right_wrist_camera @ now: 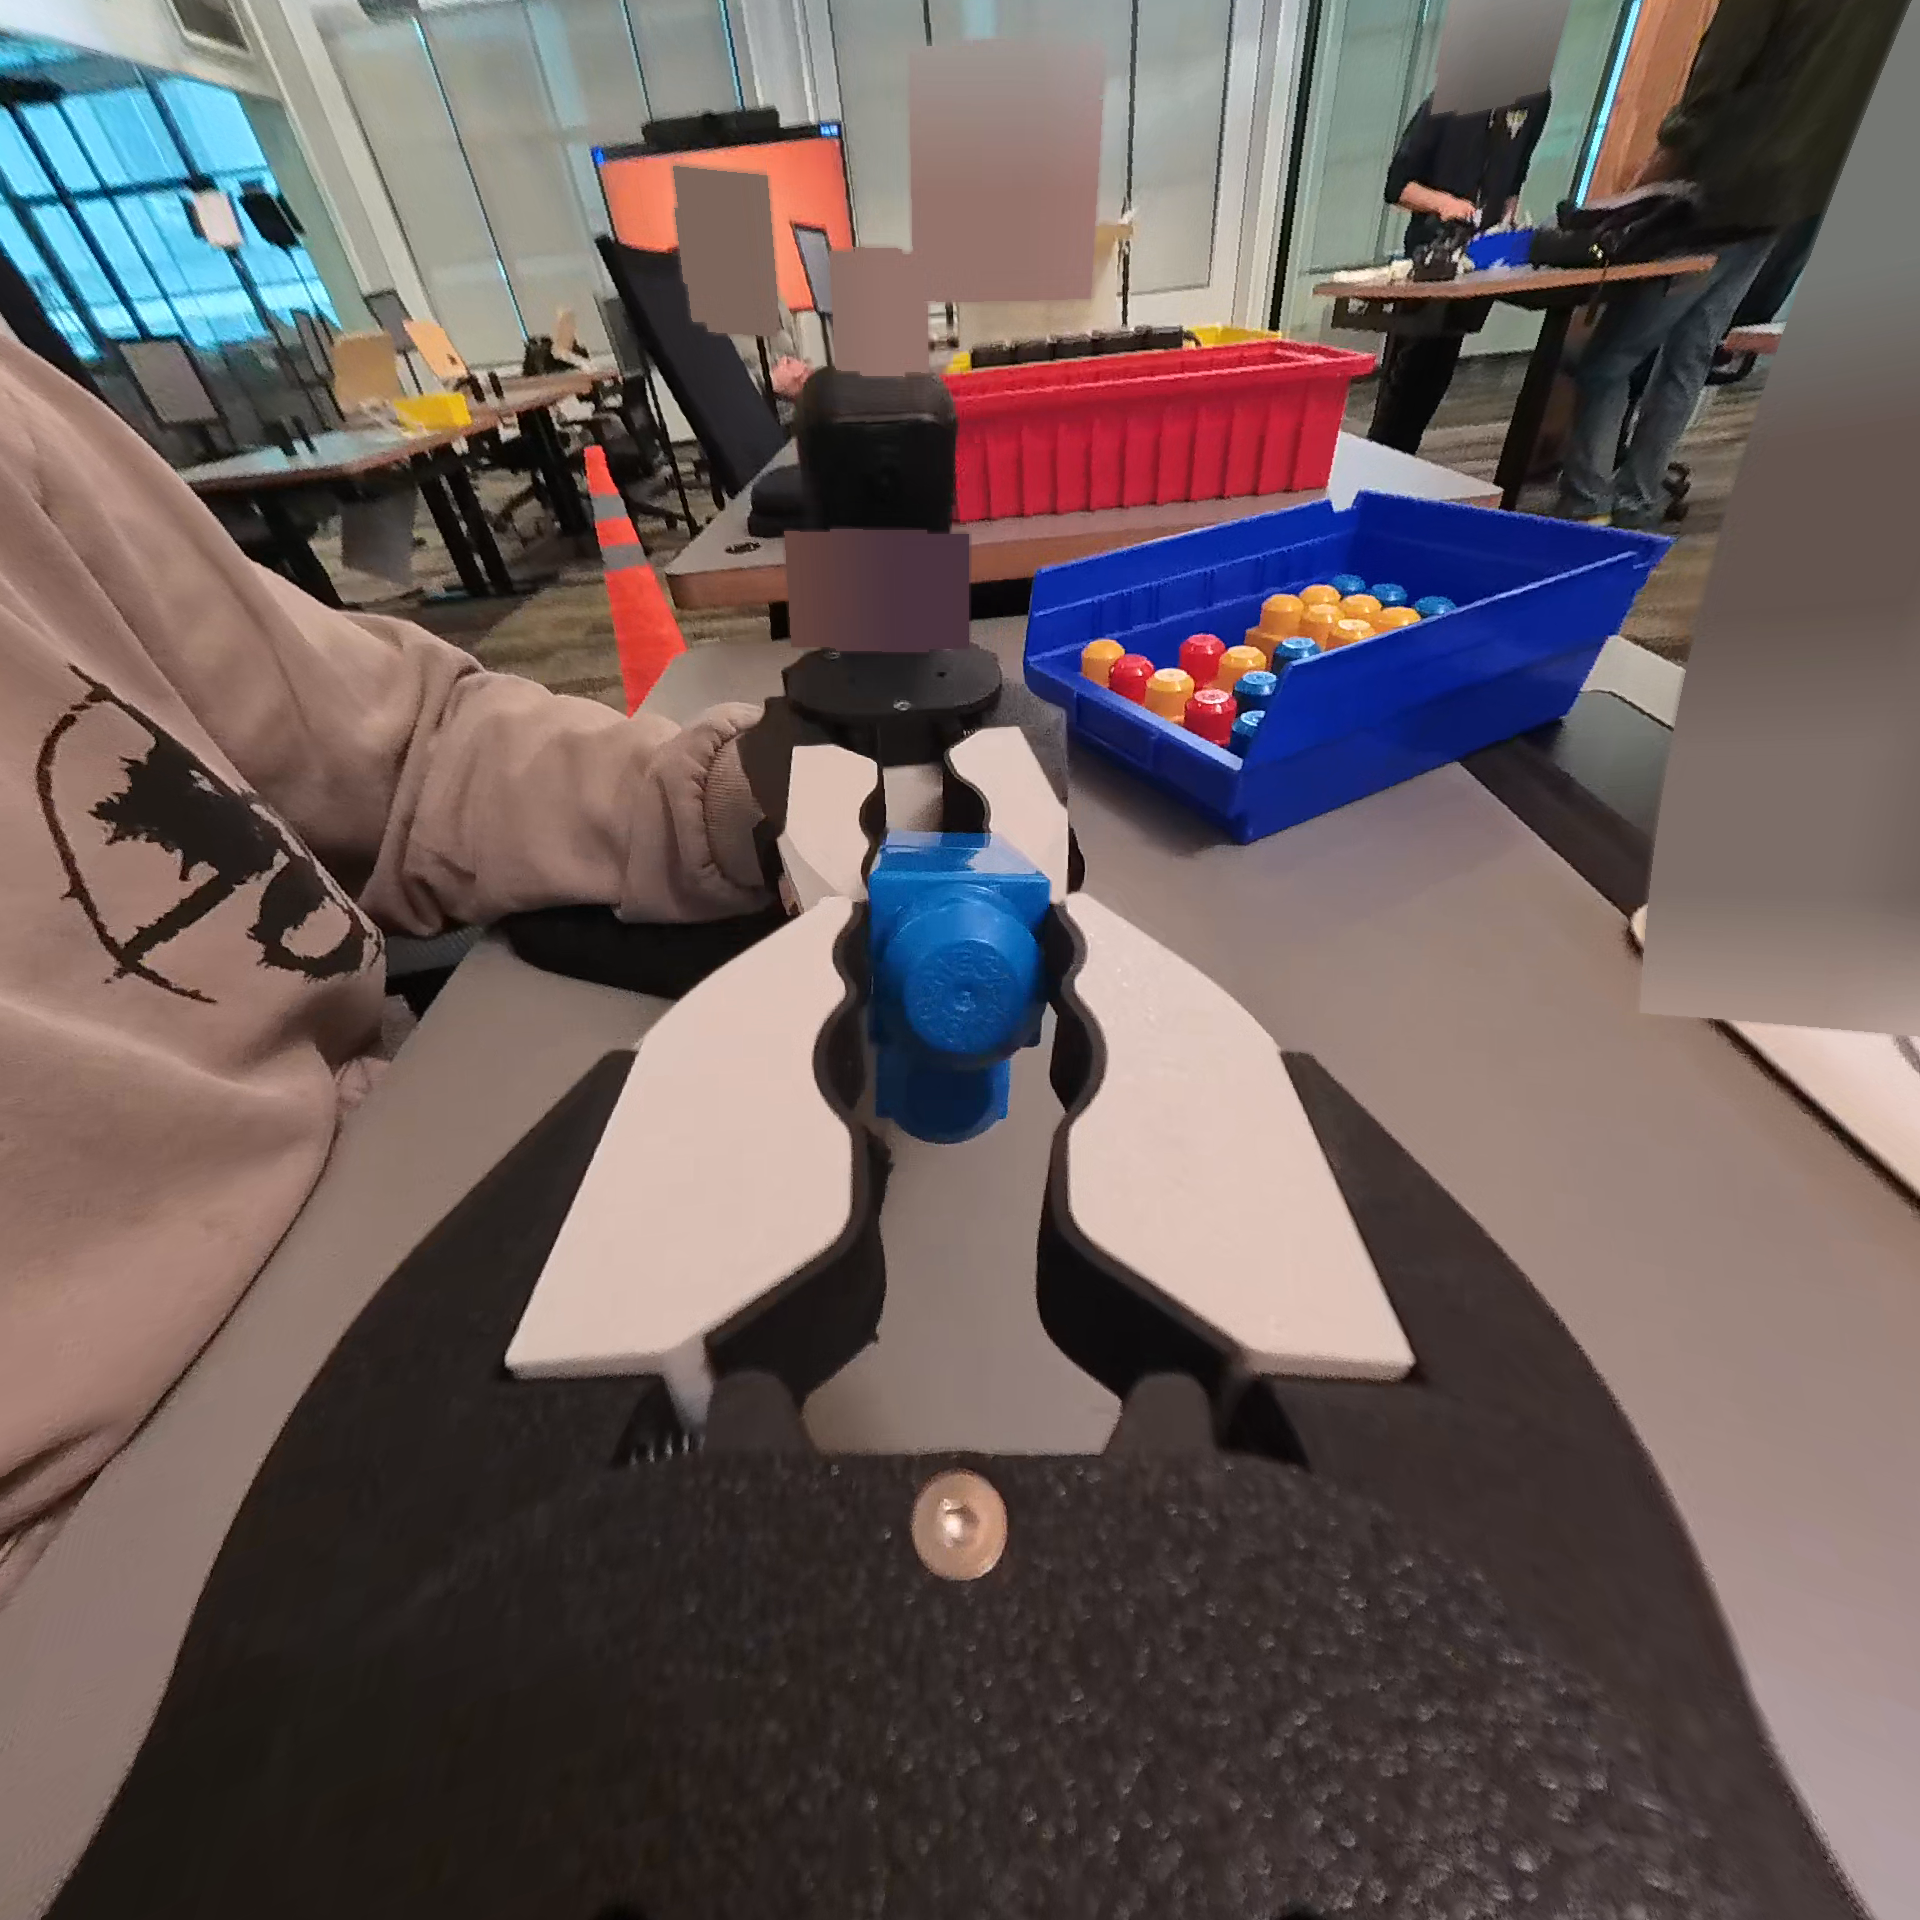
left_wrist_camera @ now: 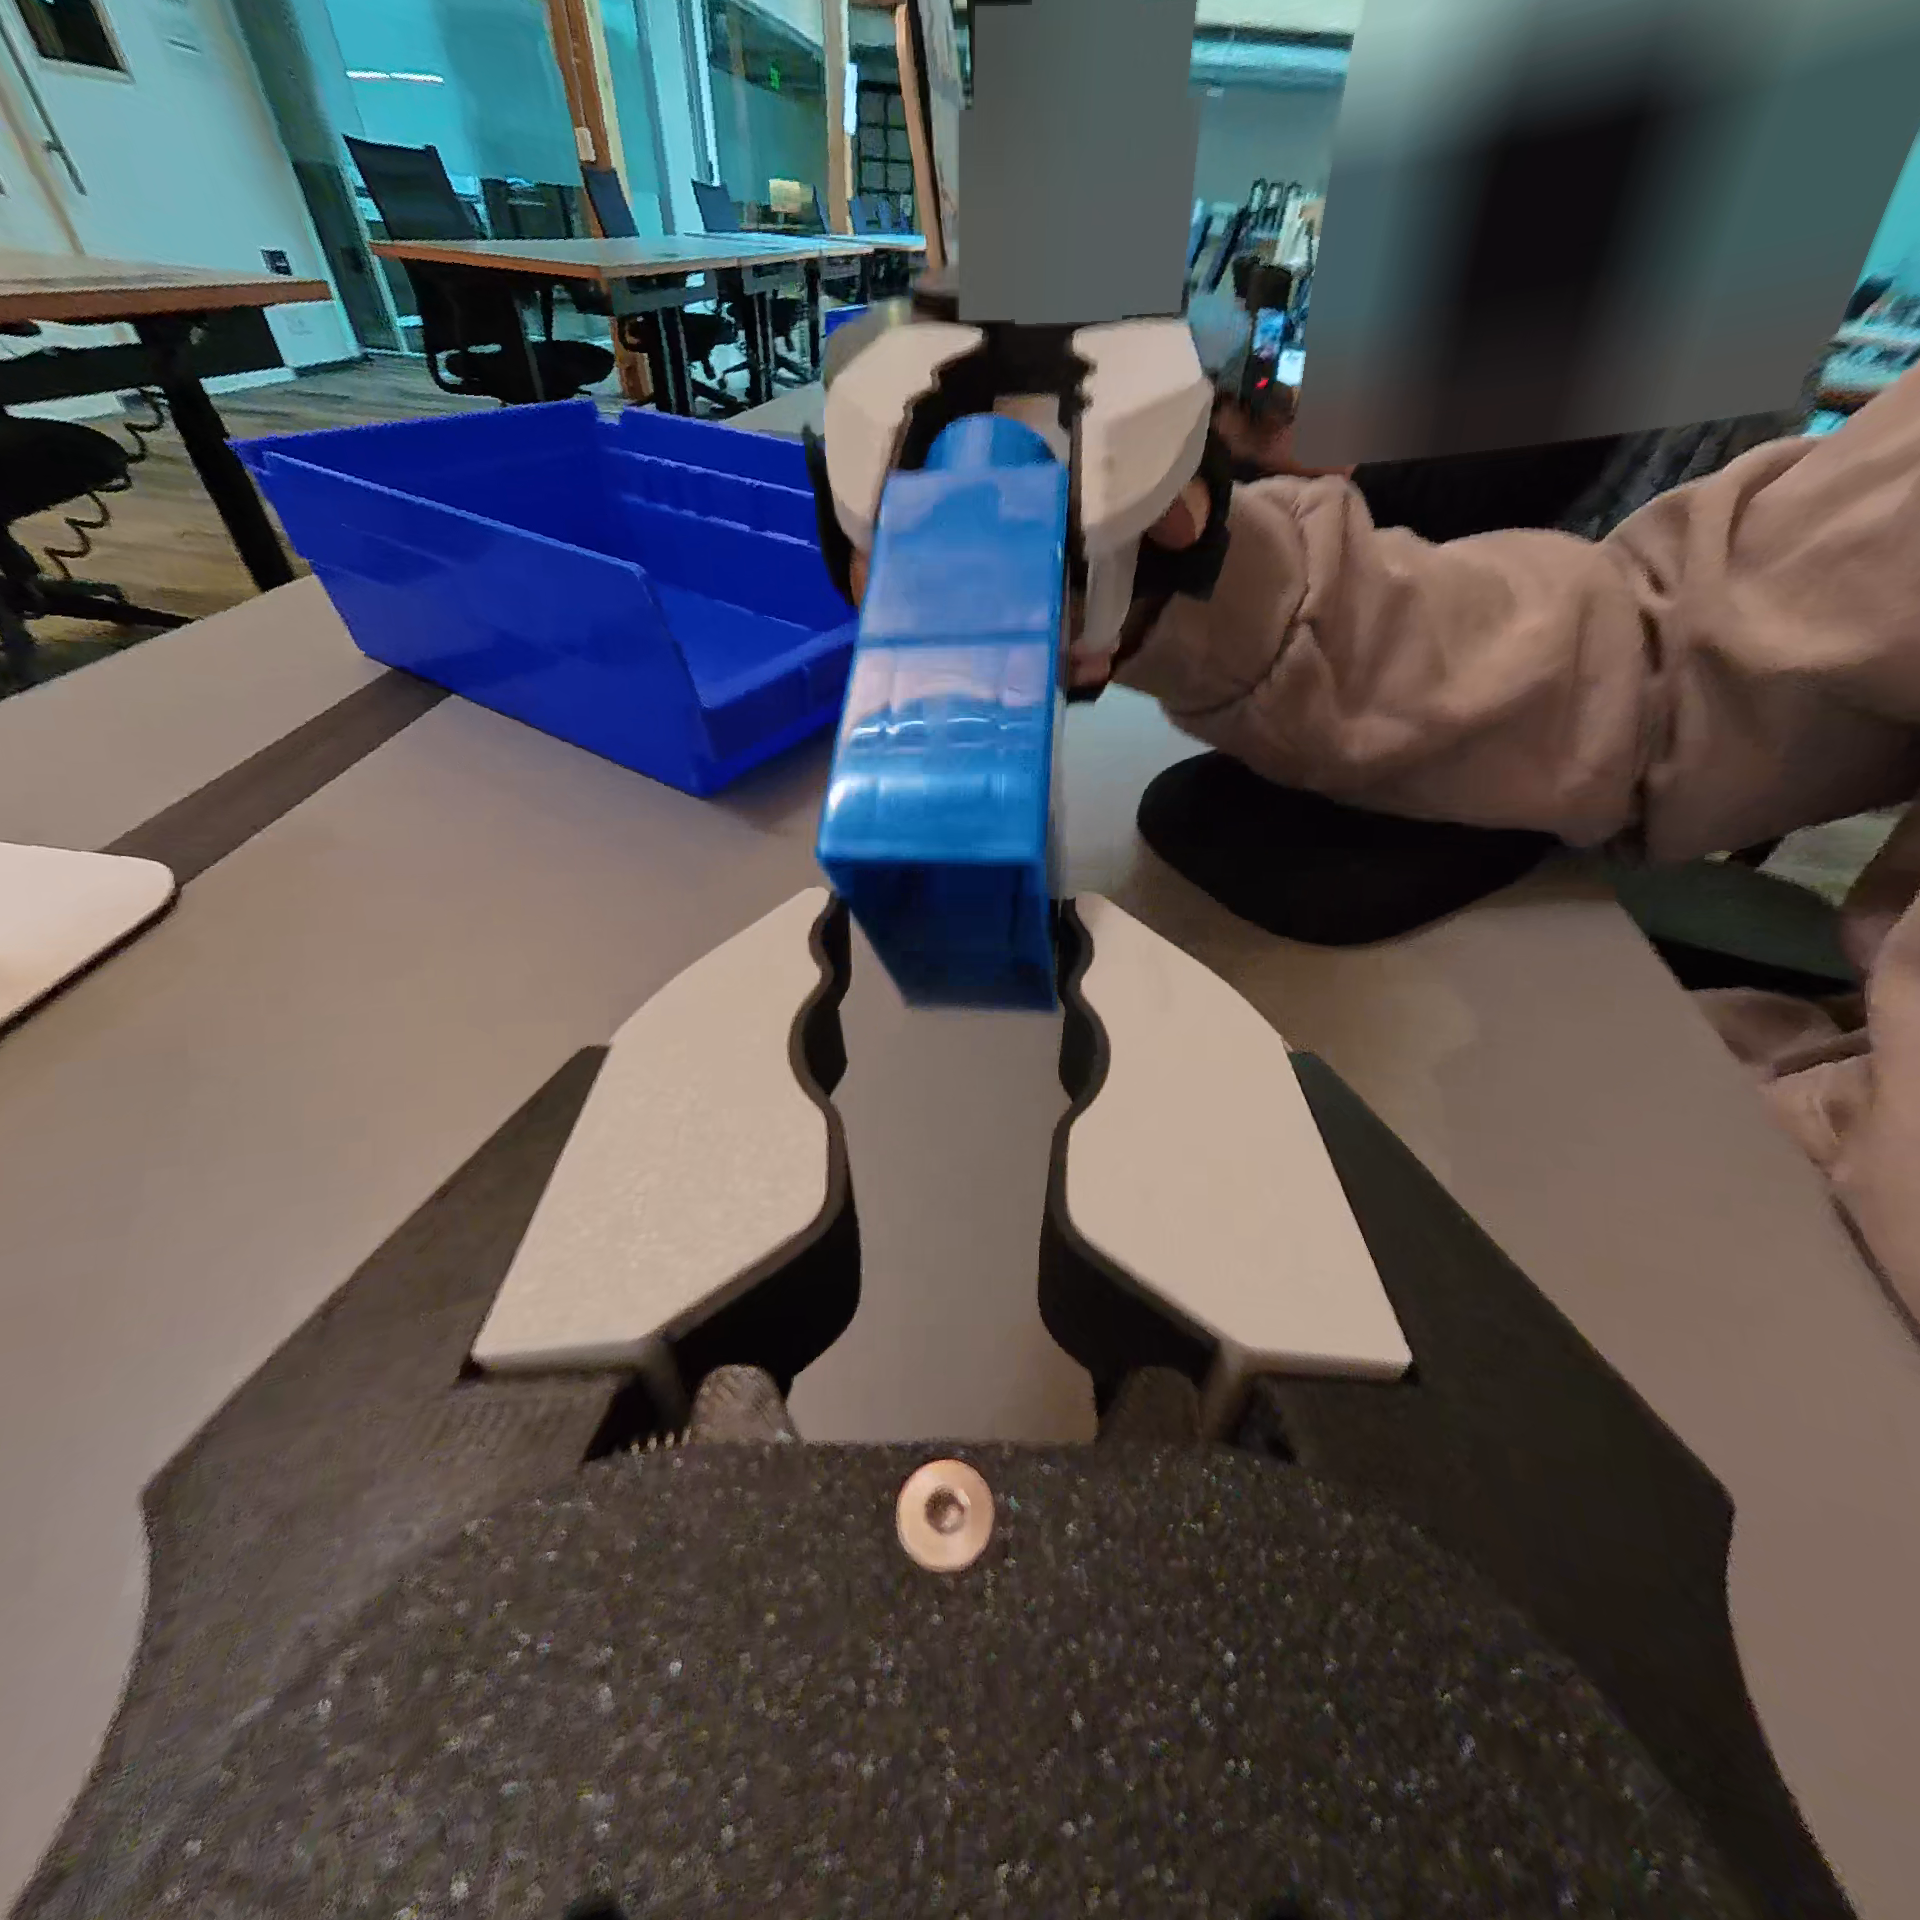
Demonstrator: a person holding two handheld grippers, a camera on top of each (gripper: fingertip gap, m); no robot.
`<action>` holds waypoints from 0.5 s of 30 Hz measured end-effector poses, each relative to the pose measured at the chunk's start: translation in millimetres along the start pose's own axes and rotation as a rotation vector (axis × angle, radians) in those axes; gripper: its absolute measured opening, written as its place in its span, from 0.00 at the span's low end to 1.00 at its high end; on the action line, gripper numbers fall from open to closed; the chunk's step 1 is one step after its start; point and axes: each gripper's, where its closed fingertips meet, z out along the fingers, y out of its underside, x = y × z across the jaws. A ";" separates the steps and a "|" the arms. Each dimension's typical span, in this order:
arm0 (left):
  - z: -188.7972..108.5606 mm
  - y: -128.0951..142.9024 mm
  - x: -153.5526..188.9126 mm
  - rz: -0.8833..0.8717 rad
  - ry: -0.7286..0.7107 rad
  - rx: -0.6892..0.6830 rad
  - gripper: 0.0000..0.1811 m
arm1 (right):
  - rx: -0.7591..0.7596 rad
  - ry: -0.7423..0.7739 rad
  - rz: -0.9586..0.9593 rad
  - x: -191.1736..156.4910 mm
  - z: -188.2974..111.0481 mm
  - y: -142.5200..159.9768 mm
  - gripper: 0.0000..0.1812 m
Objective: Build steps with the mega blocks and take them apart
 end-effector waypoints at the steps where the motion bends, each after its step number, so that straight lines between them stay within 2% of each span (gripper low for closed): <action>1: -0.1 1.3 -1.7 0.022 -0.014 -0.005 0.20 | -0.006 0.008 -0.006 2.3 -4.8 -2.6 0.17; 4: -2.6 -2.0 -8.3 0.045 -0.060 0.016 0.19 | -0.033 0.108 -0.044 24.7 -31.3 -15.7 0.17; 8: -8.2 -8.8 -17.1 0.058 -0.125 0.051 0.16 | -0.122 0.342 -0.103 75.8 -92.7 -46.7 0.17; 12: -9.0 -9.8 -15.1 0.054 -0.106 0.056 0.14 | -0.404 0.542 -0.134 147.0 -162.7 -59.2 0.18; 15: -7.6 -5.5 -15.8 0.063 -0.104 0.032 0.14 | -0.656 0.636 -0.039 205.9 -213.0 -40.7 0.18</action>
